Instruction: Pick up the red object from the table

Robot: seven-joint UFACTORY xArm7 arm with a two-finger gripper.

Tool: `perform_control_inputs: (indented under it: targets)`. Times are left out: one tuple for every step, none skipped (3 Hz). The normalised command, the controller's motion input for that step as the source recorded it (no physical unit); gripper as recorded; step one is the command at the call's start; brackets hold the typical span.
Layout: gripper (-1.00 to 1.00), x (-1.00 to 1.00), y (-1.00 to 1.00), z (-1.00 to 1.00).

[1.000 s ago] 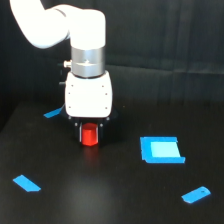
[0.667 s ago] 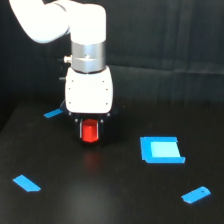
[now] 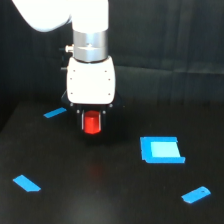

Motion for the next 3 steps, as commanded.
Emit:
perform_control_inputs:
  targets:
    - [-0.99, 0.28, -0.22, 1.00]
    - [-0.95, 0.27, -0.23, 1.00]
    - [-1.00, 0.19, -0.15, 0.94]
